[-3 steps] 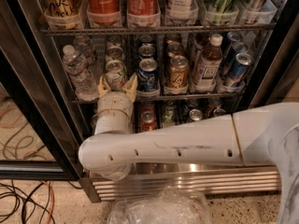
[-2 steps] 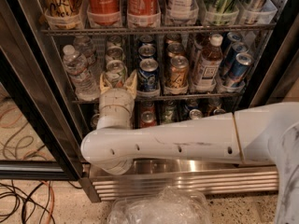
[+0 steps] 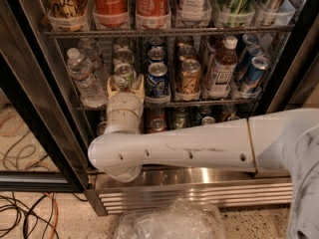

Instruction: Pick 7up can from middle shelf of fridge

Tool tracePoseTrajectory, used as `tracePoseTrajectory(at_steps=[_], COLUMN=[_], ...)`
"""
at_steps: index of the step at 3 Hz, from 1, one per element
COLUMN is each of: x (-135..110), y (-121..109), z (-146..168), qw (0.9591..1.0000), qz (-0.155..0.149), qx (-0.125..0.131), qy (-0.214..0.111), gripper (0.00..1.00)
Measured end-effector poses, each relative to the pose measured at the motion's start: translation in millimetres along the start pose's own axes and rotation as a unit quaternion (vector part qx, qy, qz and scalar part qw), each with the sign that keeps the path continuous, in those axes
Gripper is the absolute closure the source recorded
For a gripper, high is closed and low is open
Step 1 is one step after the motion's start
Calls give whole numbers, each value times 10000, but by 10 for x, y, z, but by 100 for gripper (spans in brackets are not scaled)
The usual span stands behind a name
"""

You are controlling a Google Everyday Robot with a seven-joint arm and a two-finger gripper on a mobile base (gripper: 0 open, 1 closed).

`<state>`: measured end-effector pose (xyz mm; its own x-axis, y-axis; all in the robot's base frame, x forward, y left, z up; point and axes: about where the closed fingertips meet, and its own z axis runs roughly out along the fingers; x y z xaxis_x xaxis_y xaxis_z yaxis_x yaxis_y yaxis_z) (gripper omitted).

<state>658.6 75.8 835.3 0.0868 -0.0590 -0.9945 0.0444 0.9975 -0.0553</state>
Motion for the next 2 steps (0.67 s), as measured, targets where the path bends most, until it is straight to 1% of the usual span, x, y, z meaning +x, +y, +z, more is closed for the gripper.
tracePoseTrajectory(at_steps=[1,2], x=[0,-2], y=[0,-1], z=[0,0], qw=[10000,10000], qz=[0,1], qx=[0,-1], qy=[0,-1], gripper=[79,99])
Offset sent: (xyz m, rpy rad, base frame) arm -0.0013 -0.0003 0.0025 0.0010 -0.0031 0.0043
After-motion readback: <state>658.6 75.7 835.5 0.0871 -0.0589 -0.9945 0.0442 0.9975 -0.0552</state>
